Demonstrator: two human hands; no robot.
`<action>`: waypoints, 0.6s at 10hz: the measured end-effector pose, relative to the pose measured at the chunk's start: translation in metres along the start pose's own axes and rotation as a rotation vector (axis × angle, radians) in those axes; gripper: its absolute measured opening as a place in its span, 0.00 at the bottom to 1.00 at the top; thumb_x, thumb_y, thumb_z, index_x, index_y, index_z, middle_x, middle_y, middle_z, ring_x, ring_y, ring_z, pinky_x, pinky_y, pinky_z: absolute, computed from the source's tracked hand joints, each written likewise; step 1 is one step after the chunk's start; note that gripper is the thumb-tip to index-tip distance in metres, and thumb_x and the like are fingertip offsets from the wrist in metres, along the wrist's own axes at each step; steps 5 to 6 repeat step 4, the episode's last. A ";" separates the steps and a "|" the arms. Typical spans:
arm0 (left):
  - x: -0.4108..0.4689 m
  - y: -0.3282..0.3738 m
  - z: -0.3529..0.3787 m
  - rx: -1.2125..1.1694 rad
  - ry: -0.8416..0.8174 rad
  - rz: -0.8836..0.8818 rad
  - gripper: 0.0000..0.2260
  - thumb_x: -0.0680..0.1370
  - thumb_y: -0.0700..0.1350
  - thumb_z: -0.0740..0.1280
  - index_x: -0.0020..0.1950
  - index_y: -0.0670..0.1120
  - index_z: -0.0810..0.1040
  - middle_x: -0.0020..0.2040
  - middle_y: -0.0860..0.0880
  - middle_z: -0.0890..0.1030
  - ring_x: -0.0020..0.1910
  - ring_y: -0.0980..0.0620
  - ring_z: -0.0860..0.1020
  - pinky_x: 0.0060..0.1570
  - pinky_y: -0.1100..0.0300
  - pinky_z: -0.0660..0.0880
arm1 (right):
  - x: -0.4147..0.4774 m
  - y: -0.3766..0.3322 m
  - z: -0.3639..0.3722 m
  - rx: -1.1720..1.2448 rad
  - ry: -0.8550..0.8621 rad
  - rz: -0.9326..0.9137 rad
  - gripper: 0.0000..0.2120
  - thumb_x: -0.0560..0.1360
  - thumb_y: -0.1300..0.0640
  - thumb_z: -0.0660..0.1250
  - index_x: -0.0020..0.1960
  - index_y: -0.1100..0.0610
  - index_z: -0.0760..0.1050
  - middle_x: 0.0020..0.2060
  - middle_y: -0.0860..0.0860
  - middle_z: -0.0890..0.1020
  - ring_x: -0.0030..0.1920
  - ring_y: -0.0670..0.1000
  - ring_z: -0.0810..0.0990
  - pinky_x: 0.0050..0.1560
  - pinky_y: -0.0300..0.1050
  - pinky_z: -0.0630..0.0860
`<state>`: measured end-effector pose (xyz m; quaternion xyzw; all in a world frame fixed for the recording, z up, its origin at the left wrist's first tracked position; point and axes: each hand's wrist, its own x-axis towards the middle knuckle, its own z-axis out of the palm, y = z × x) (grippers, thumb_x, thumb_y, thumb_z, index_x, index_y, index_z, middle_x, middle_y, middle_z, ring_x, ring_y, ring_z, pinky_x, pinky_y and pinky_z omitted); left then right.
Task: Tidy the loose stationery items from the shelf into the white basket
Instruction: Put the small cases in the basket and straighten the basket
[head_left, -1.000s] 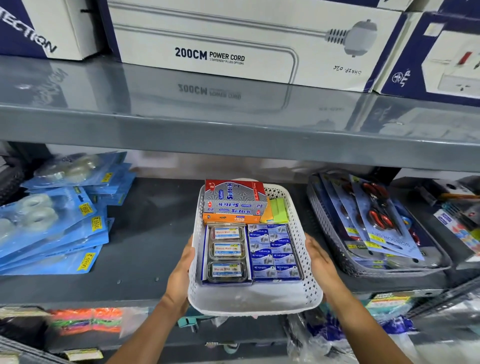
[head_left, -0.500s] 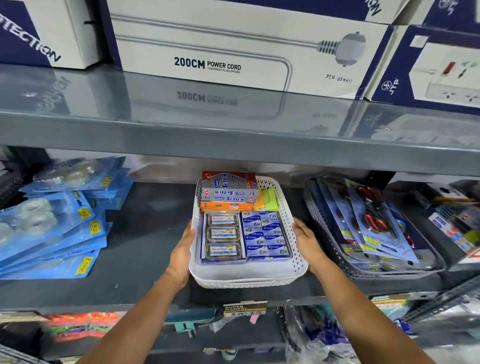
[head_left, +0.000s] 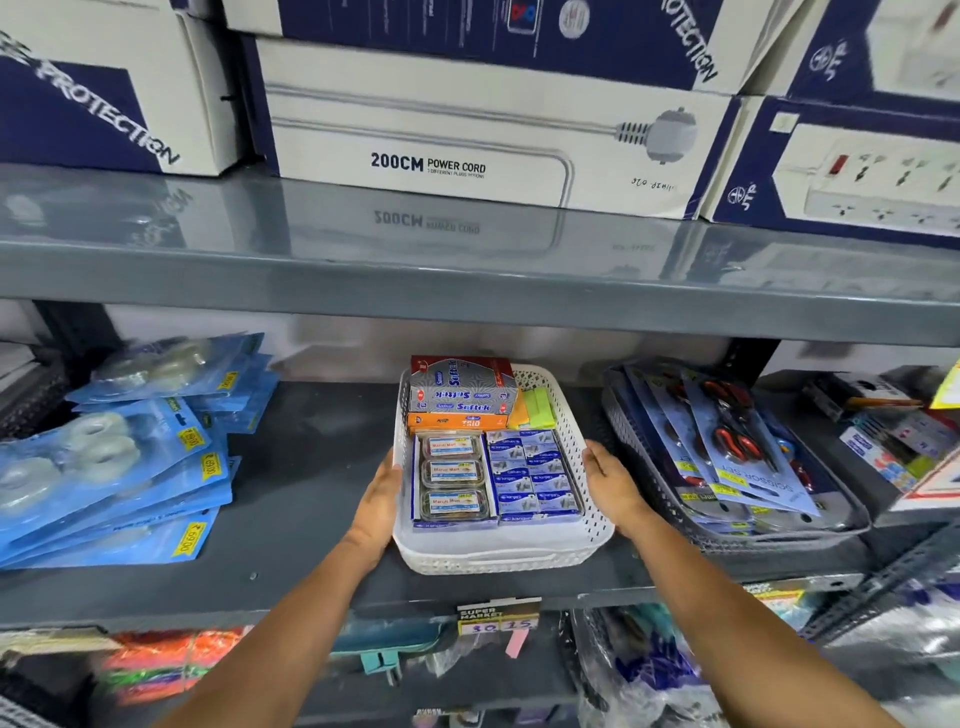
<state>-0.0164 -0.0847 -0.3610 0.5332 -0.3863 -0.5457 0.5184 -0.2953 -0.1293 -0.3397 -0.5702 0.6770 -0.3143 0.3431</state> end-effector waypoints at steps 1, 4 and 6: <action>-0.003 -0.002 -0.012 0.158 -0.012 0.039 0.14 0.83 0.49 0.56 0.69 0.53 0.69 0.62 0.49 0.77 0.63 0.46 0.75 0.66 0.49 0.69 | -0.003 -0.009 0.000 -0.267 0.023 -0.033 0.17 0.83 0.58 0.51 0.66 0.65 0.67 0.56 0.66 0.80 0.56 0.63 0.80 0.56 0.51 0.75; -0.035 -0.047 -0.017 0.341 -0.123 0.221 0.18 0.83 0.43 0.58 0.71 0.55 0.60 0.64 0.64 0.68 0.63 0.61 0.67 0.68 0.66 0.56 | -0.062 -0.001 0.017 0.071 0.210 0.201 0.17 0.82 0.58 0.54 0.61 0.70 0.71 0.61 0.66 0.76 0.61 0.63 0.75 0.60 0.49 0.70; -0.035 -0.047 -0.017 0.341 -0.123 0.221 0.18 0.83 0.43 0.58 0.71 0.55 0.60 0.64 0.64 0.68 0.63 0.61 0.67 0.68 0.66 0.56 | -0.062 -0.001 0.017 0.071 0.210 0.201 0.17 0.82 0.58 0.54 0.61 0.70 0.71 0.61 0.66 0.76 0.61 0.63 0.75 0.60 0.49 0.70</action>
